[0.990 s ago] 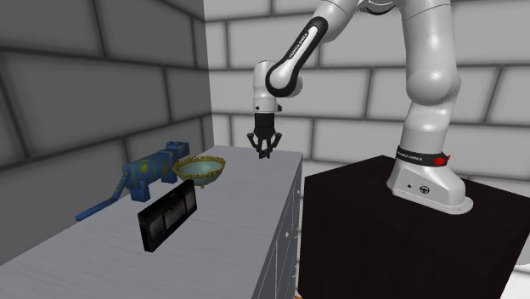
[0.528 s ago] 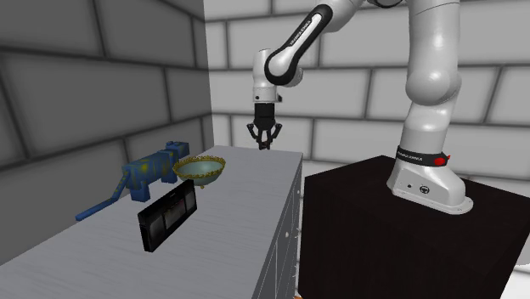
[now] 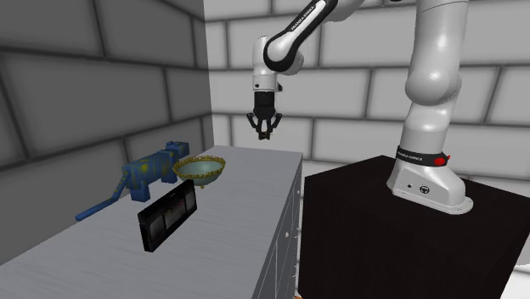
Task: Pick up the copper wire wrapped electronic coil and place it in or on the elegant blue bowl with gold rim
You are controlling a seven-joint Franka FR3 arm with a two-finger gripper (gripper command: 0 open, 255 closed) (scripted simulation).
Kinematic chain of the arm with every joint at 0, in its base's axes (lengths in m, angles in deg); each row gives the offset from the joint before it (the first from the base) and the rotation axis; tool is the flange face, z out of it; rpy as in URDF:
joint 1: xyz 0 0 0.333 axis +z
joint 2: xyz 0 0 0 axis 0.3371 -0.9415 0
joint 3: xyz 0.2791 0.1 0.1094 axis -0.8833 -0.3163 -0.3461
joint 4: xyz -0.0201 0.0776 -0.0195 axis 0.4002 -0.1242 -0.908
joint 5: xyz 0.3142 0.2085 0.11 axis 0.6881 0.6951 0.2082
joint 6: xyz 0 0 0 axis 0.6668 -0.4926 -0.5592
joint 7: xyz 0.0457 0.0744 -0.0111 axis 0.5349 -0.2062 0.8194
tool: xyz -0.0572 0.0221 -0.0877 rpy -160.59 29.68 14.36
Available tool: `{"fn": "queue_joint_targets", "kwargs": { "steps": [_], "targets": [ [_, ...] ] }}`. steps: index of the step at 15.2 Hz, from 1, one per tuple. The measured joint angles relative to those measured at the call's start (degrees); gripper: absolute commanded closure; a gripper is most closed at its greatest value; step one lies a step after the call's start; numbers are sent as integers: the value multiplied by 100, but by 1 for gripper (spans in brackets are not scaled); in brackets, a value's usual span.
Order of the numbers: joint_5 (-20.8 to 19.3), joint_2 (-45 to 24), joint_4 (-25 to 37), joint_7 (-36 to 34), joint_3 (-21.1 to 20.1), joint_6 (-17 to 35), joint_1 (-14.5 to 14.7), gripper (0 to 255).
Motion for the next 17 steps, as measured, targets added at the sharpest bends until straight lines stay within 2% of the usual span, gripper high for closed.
{"fn": "queue_joint_targets", "kwargs": {
  "steps": [3,8,14,17],
  "targets": [
    [-197,-288,418,-339,-51,-139,165,255],
    [-698,-1086,1362,-1117,-72,-323,660,255],
    [-1216,-2128,2812,-1909,24,-768,1413,255],
    [-1425,-2714,3774,-2198,102,-1147,1831,255]
  ]
}}
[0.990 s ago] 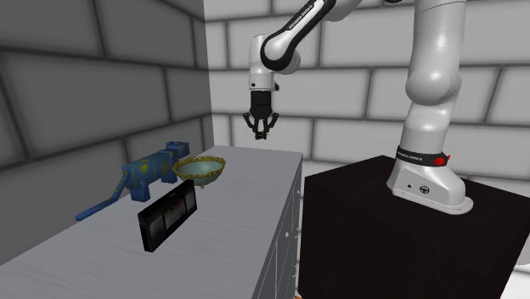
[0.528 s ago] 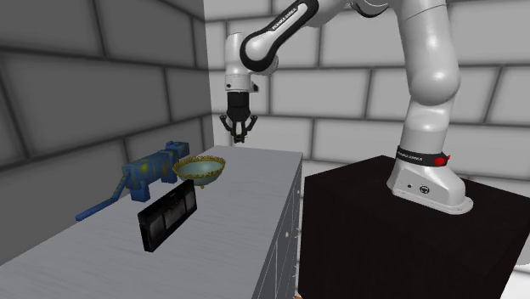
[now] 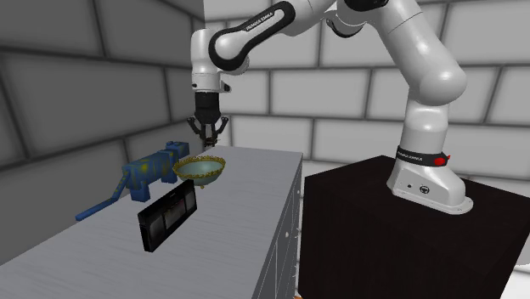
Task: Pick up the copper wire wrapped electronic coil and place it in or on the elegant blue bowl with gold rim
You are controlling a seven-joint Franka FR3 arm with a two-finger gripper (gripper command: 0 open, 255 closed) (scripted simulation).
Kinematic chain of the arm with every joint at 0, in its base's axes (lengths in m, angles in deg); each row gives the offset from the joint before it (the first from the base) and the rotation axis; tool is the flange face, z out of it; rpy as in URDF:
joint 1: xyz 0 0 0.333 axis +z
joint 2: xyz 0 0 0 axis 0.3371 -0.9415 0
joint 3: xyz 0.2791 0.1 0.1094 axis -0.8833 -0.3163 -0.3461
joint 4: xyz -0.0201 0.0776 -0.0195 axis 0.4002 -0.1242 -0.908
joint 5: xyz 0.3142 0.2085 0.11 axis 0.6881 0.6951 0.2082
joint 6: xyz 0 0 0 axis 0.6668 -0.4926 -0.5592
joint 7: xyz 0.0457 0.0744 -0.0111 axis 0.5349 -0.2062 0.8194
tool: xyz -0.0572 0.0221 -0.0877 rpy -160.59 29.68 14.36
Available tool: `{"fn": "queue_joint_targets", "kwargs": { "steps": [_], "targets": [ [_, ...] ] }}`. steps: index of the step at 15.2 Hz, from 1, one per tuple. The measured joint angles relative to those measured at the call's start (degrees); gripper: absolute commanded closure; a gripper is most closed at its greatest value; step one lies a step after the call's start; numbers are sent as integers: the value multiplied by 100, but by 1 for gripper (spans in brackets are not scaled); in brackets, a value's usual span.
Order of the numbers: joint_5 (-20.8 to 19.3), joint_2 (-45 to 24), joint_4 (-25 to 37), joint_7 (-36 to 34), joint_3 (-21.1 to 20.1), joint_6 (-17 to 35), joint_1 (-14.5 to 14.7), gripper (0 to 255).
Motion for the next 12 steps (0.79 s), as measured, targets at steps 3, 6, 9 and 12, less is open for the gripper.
{"fn": "queue_joint_targets", "kwargs": {
  "steps": [3,6,9,12],
  "targets": [
    [-149,-536,869,-199,74,-325,375,255],
    [-241,-885,1273,-263,144,-380,550,255],
    [-286,-1037,1308,-276,183,-267,592,255],
    [-317,-1107,1204,-294,206,-96,601,255]
  ]
}}
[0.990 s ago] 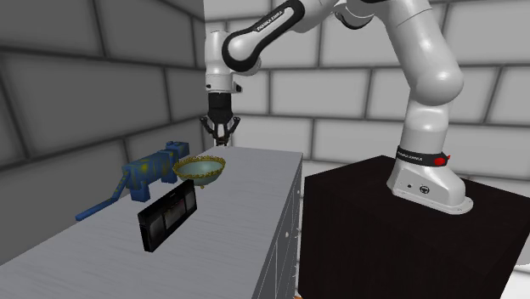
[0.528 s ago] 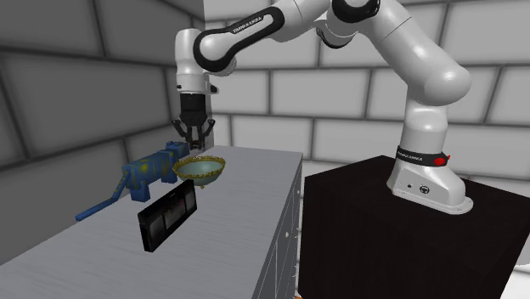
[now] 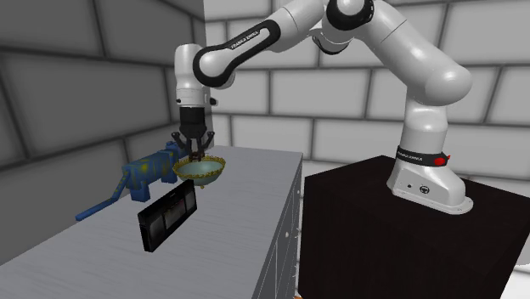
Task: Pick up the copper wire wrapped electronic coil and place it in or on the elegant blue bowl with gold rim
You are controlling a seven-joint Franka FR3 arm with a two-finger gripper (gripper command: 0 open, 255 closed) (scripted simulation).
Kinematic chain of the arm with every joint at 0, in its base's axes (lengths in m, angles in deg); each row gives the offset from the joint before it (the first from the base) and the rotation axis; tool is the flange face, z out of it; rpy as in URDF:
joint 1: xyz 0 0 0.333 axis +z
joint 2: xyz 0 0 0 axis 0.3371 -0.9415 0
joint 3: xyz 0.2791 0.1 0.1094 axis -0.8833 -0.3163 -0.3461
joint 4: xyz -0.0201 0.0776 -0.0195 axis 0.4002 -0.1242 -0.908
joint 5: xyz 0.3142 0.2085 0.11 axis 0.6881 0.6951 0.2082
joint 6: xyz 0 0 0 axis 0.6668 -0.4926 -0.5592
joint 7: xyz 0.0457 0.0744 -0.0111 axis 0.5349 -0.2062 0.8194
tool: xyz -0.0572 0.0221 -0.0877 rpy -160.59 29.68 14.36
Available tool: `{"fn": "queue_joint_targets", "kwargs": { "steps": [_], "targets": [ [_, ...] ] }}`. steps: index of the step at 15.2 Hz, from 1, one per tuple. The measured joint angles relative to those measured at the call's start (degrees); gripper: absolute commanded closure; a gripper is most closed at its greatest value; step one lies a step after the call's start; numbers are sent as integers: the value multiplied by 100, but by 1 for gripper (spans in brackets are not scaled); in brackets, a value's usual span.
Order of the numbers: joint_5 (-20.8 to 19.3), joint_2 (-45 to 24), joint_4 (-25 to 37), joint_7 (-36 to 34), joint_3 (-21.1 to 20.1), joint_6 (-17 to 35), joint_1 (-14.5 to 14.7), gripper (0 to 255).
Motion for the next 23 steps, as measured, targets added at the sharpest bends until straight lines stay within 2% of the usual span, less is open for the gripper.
{"fn": "queue_joint_targets", "kwargs": {
  "steps": [10,11,17,23],
  "targets": [
    [-63,-220,-2,3,63,219,31,255],
    [-63,-220,-2,3,63,220,31,0],
    [-63,-221,-1,3,63,221,31,0],
    [56,151,83,69,-39,-225,-72,0]
  ]
}}
